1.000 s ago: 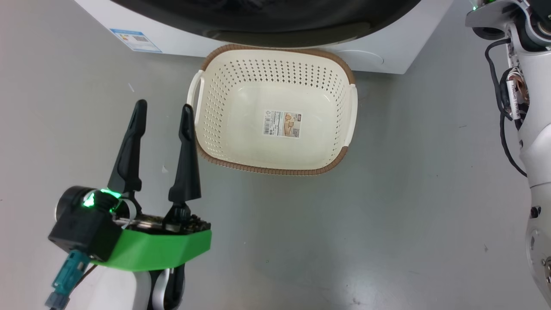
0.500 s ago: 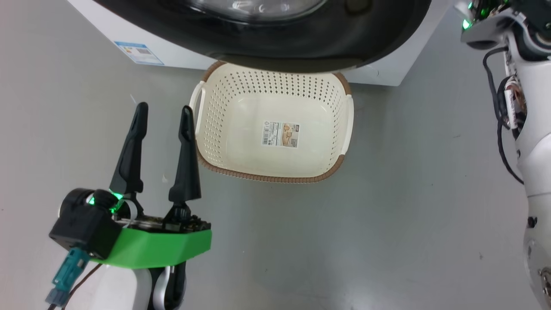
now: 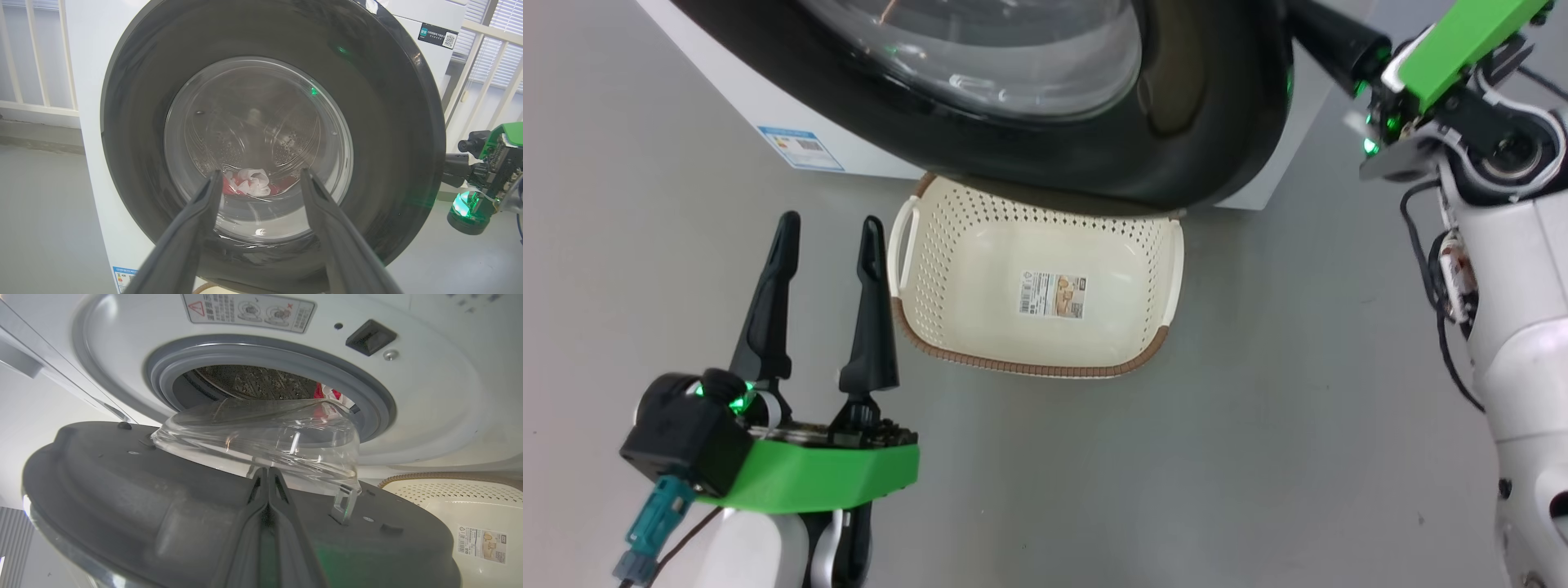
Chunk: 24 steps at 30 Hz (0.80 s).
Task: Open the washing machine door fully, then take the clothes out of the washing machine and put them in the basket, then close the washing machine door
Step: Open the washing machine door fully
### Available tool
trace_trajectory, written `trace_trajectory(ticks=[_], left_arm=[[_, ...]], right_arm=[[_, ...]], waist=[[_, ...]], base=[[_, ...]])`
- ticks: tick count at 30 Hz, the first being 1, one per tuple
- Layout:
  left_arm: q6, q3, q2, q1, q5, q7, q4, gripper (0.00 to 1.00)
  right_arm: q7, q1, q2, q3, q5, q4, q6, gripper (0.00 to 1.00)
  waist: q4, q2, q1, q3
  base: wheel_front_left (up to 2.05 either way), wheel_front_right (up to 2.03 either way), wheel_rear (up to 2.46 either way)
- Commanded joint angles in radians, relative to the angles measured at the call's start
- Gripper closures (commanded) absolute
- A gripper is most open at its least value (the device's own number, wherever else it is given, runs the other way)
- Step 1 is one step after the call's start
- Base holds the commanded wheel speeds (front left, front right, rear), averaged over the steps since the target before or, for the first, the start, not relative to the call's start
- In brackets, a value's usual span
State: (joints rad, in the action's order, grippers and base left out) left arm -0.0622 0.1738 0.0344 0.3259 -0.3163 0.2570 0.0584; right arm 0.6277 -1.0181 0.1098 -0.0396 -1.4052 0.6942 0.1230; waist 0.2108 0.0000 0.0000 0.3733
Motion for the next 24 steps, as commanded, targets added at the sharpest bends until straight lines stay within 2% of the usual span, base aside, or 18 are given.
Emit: trace_trajectory(ticks=[1, 13, 24], left_arm=[[-0.003, -0.037, 0.016, -0.014, 0.014, 0.005, 0.018, 0.00], [-0.005, -0.041, 0.016, -0.043, 0.016, 0.005, 0.011, 0.00], [-0.016, -0.041, 0.016, -0.080, 0.017, 0.005, -0.003, 0.00]], right_arm=[[0.018, 0.024, -0.045, -0.029, 0.011, -0.047, 0.008, 1.00], [0.074, 0.185, -0.050, -0.055, 0.017, -0.182, 0.008, 1.00], [0.106, 0.347, -0.057, -0.066, 0.001, -0.302, 0.008, 1.00]], waist=[[0.000, 0.0000, 0.0000, -0.021], [0.012, 0.0000, 0.0000, -0.084], [0.058, 0.0000, 0.0000, -0.165]], base=[[0.00, 0.00, 0.00], [0.00, 0.00, 0.00], [0.00, 0.00, 0.00]])
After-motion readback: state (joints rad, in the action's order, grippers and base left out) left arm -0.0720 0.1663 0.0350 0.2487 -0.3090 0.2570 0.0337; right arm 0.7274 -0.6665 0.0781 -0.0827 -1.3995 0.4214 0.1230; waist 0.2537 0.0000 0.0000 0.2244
